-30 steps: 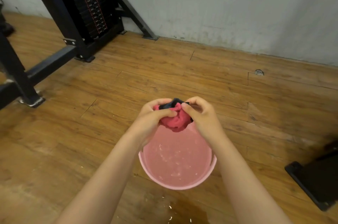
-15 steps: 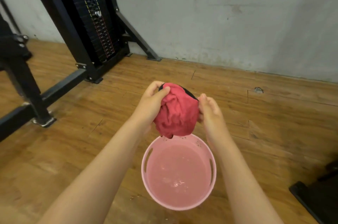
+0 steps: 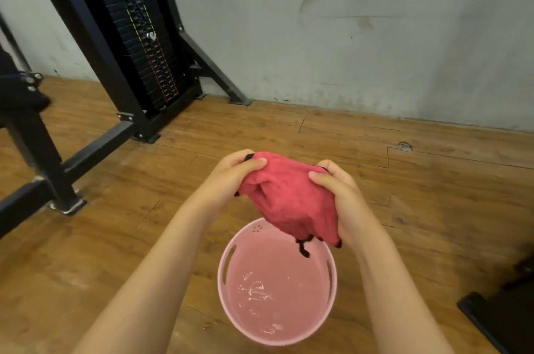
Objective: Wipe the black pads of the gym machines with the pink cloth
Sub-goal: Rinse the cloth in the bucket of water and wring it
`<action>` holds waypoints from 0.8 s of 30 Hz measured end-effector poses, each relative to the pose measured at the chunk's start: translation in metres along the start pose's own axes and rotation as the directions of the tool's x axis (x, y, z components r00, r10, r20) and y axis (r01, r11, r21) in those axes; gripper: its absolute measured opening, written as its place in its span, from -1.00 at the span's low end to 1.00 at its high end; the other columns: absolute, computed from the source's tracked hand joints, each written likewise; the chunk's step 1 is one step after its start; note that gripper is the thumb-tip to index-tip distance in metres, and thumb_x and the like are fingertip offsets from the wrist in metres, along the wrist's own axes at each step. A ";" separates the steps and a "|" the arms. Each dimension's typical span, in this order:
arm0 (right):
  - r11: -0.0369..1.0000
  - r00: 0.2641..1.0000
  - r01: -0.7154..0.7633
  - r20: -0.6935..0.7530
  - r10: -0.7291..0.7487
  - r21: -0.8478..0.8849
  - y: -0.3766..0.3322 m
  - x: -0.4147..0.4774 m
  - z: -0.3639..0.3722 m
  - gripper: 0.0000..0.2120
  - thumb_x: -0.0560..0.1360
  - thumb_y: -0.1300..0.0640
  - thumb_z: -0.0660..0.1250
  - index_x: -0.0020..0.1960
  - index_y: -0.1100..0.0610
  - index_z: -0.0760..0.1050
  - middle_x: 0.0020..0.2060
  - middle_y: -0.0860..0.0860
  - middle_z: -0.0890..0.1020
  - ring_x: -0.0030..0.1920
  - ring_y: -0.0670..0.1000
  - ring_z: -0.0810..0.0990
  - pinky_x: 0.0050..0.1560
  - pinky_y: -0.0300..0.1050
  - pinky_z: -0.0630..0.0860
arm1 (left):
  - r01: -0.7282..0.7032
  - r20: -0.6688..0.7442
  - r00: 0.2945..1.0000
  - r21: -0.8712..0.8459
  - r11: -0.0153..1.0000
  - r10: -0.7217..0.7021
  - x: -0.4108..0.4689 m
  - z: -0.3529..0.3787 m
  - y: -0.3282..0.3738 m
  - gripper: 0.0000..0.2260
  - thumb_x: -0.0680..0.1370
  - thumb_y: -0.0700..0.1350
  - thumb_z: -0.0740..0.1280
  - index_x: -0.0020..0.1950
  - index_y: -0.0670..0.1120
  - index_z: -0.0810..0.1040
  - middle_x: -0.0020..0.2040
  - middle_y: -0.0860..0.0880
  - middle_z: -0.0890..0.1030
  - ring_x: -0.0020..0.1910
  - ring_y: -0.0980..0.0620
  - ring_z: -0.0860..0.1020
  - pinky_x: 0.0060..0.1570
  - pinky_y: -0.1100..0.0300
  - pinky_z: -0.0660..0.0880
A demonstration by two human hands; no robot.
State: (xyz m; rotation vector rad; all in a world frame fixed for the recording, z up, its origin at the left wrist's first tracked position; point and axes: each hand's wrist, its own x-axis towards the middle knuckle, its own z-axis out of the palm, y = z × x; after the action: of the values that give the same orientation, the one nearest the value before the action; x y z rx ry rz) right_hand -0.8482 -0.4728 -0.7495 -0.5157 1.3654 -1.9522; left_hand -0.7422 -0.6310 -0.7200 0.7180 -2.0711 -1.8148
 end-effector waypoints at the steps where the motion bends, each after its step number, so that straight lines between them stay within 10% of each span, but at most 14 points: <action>1: 1.000 1.000 0.005 0.021 -0.005 -0.002 -0.002 -0.001 -0.002 -0.83 0.46 0.24 0.34 -0.26 0.10 0.39 -0.38 -0.01 0.49 -0.35 -0.05 0.46 -0.38 -0.25 0.38 | -0.019 0.027 0.999 0.007 1.000 0.019 -0.001 -0.001 -0.002 -0.85 0.57 -0.10 0.31 -0.02 -0.18 0.58 -0.14 -0.07 0.62 -0.13 0.00 0.57 -0.07 0.12 0.45; 13: 0.973 0.988 0.088 0.142 -0.058 -0.215 -0.015 -0.008 -0.010 -0.88 0.46 0.08 0.37 -0.07 0.12 0.61 -0.16 0.03 0.68 -0.18 0.00 0.66 -0.20 -0.22 0.55 | -0.196 0.126 0.974 0.029 0.980 0.191 -0.013 0.005 0.005 -0.78 0.55 0.01 0.26 0.06 -0.04 0.64 0.02 0.07 0.66 0.04 0.20 0.58 0.03 0.41 0.42; 17: 0.957 0.993 0.107 0.084 -0.087 -0.270 -0.011 -0.006 -0.011 -0.92 0.52 0.20 0.37 -0.01 0.14 0.61 -0.13 -0.01 0.70 -0.13 -0.01 0.68 -0.16 -0.17 0.60 | -0.235 0.013 0.971 0.270 0.934 0.241 -0.004 0.004 0.008 -0.83 0.58 0.00 0.28 0.04 0.04 0.66 0.40 0.20 0.32 0.47 0.28 0.14 0.31 0.42 0.13; 24: 0.924 0.998 0.024 0.057 -0.002 -0.382 0.005 -0.003 -0.023 -0.84 0.41 0.08 0.48 -0.12 0.17 0.60 -0.23 0.01 0.68 -0.24 -0.08 0.64 -0.21 -0.24 0.54 | -0.252 -0.005 0.968 0.013 0.968 0.252 -0.006 0.014 0.018 -0.82 0.61 -0.13 0.26 0.01 -0.14 0.65 -0.14 0.07 0.67 -0.13 0.17 0.61 -0.13 0.36 0.50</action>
State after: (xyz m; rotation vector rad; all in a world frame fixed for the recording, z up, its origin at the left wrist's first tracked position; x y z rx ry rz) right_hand -0.8598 -0.4562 -0.7625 -0.7571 1.7209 -1.6683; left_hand -0.7482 -0.6148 -0.7038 0.4379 -2.0639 -1.6574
